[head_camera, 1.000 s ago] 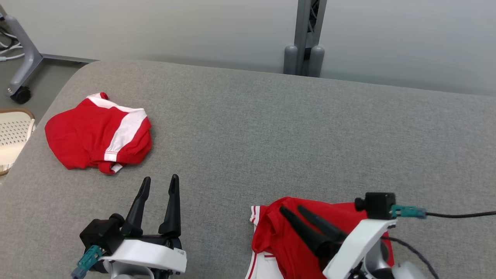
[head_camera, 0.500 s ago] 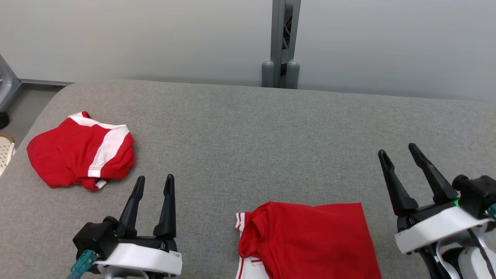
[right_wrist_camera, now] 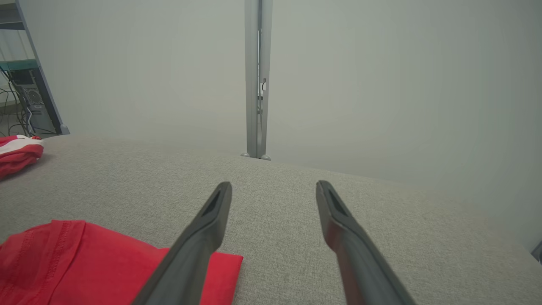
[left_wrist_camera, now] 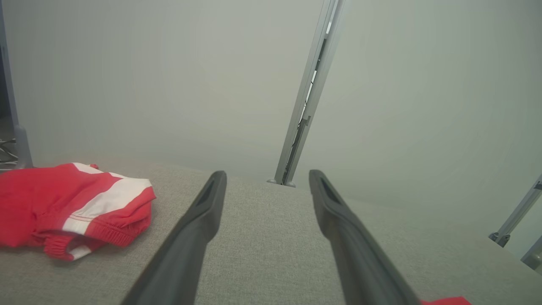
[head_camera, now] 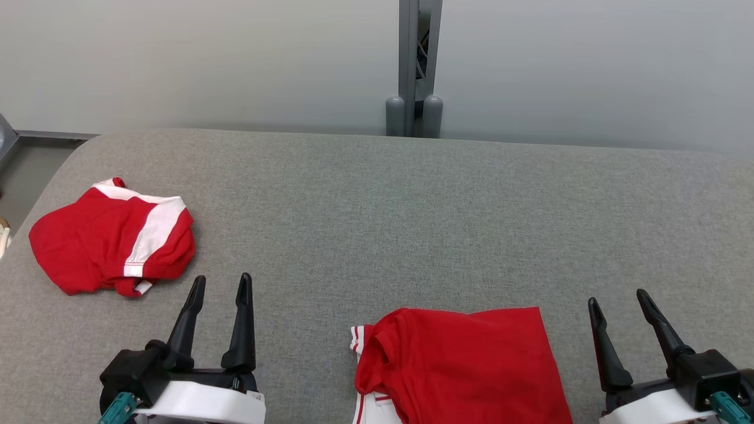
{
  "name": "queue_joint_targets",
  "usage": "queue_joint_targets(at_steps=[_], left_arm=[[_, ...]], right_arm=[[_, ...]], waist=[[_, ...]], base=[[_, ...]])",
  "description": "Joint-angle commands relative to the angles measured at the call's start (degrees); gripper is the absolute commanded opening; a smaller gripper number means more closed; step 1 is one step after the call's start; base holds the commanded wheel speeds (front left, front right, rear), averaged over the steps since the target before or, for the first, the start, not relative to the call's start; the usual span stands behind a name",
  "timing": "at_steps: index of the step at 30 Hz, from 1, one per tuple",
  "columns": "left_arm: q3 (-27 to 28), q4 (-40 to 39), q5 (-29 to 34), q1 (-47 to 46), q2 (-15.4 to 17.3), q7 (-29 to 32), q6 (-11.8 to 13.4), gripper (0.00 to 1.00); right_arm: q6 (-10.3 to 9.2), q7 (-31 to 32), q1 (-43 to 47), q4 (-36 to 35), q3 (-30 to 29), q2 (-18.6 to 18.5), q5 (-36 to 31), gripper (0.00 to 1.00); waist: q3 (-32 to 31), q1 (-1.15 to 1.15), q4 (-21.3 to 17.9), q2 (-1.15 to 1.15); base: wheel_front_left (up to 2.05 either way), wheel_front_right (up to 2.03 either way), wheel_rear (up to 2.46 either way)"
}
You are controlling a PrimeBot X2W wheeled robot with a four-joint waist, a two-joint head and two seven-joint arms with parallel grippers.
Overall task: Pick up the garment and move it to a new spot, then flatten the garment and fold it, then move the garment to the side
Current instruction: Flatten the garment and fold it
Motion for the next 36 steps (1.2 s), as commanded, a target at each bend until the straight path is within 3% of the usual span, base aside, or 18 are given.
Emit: queue_joint_targets(at_steps=[1,13,14,15,23,36], left_arm=[[0.23,-0.16,0.39,0.36,0.21,-0.12,0.09,1.0],[-0.64,0.21,-0.16,-0.47,0.21,-0.12,-0.38,1.0],[-0.75,0.26,-0.3,-0.48,0.21,-0.12,-0.35,1.0],[-0.85,0.25,-0.43,-0.55,0.21,-0.12,-0.34,1.0],[-1.91,0.18,-1.04,-1.91,0.21,-0.12,-0.19,1.0],[-4.31,0.89,-2.35,-4.58,0.22,-0.12,0.28,1.0]], right_arm=[[-0.02,-0.5,0.02,0.27,-0.08,-0.11,-0.56,1.0],[-0.02,-0.79,-1.54,0.47,-0.32,0.58,-1.21,1.0],[-0.02,-0.8,-1.46,0.9,-0.01,0.46,-0.93,0.44],[-0.02,-0.8,-1.59,0.84,0.99,0.03,-0.89,0.0],[-0.02,-0.23,-5.53,3.67,9.75,-1.88,0.83,0.0],[-0.02,4.85,-15.71,15.04,25.08,-6.39,8.48,0.0]], waist=[[-0.02,0.0,0.0,0.0],[0.64,0.0,1.38,0.0],[0.79,0.0,1.58,0.0],[0.99,0.0,1.79,0.0],[3.91,0.0,3.76,0.0],[7.99,0.0,8.61,0.0]], base=[[0.0,0.0,0.0],[0.0,0.0,0.0],[0.0,0.0,0.0],[0.0,0.0,0.0],[0.0,0.0,0.0],[0.0,0.0,0.0]])
